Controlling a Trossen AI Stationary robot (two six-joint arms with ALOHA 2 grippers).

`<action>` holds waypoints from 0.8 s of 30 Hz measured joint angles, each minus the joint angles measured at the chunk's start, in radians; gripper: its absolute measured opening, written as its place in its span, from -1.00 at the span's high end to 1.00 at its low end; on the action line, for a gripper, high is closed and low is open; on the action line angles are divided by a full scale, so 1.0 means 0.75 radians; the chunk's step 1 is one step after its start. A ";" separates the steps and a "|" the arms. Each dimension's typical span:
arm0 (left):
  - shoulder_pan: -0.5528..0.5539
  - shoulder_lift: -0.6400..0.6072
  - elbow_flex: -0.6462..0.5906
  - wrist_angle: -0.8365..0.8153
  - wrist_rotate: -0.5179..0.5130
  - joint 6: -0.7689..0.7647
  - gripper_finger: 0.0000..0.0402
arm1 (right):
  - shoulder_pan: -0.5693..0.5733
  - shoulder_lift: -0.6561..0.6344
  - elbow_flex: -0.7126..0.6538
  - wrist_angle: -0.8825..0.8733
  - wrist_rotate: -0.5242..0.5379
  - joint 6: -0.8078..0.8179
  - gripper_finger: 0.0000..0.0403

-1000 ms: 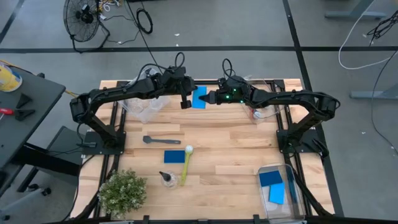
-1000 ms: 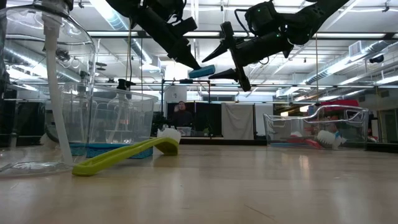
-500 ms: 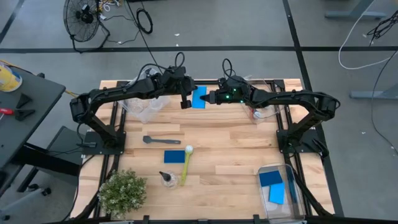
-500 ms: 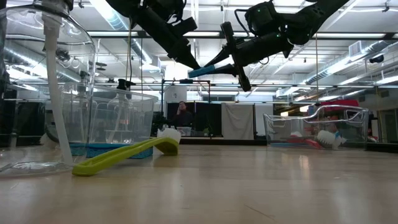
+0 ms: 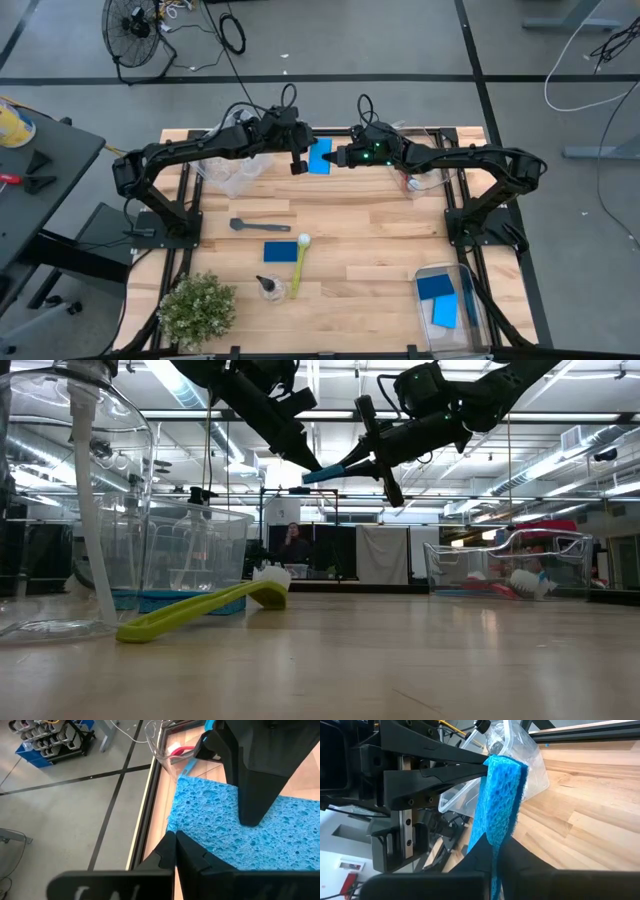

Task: Pick & Place Kitchen Sink Supplies
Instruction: Put the light blue sponge into the bottom transparent bin

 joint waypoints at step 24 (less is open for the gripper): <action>0.001 -0.003 0.000 0.008 0.046 -0.162 0.11 | 0.000 0.000 0.000 -0.009 -0.011 -0.036 0.94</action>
